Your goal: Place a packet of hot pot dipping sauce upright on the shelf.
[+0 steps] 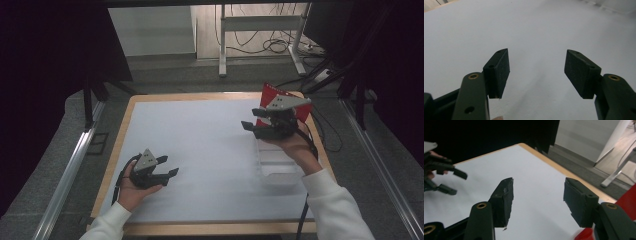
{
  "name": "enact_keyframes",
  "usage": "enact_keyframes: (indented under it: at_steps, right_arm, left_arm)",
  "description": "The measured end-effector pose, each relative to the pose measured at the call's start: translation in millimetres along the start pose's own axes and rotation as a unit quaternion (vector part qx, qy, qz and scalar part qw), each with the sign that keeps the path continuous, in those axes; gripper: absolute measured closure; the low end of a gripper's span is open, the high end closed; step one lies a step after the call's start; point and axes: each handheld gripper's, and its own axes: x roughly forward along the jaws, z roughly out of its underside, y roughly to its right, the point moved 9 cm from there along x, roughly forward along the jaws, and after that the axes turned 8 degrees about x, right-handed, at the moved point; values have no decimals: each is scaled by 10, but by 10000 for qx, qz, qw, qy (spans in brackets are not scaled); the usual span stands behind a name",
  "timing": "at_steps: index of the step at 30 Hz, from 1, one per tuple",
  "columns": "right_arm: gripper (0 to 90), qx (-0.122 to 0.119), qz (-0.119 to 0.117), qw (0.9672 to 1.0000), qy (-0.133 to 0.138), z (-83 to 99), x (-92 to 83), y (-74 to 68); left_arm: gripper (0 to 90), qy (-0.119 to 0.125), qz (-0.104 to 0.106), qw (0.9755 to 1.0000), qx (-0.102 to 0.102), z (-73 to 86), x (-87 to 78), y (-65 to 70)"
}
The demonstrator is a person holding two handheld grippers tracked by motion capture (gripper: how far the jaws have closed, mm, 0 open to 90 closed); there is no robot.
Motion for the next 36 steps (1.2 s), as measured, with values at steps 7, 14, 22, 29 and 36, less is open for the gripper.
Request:
enact_keyframes:
  at_steps: [7, 14, 22, 29, 36]
  right_arm:
    - [385, -9, -221, 9997, -127, 405, 2, -309]
    - [372, 259, -514, 9983, -36, 712, 85, -527]
    - [341, -2, -696, 9972, -264, 947, 123, -818]
    - [329, 97, -679, 9973, -258, 968, 120, -797]
    - [295, 240, -666, 9972, -240, 1013, 138, -810]
  left_arm:
    - [362, 13, -80, 10000, -44, 26, -72, -1]
    - [349, -29, -37, 10000, -73, 50, -93, 81]
    - [328, -8, 95, 9999, -141, 34, -84, 147]
    - [324, 11, 122, 9998, -153, 22, -74, 116]
    - [321, 86, 220, 9994, -238, -21, -63, 113]
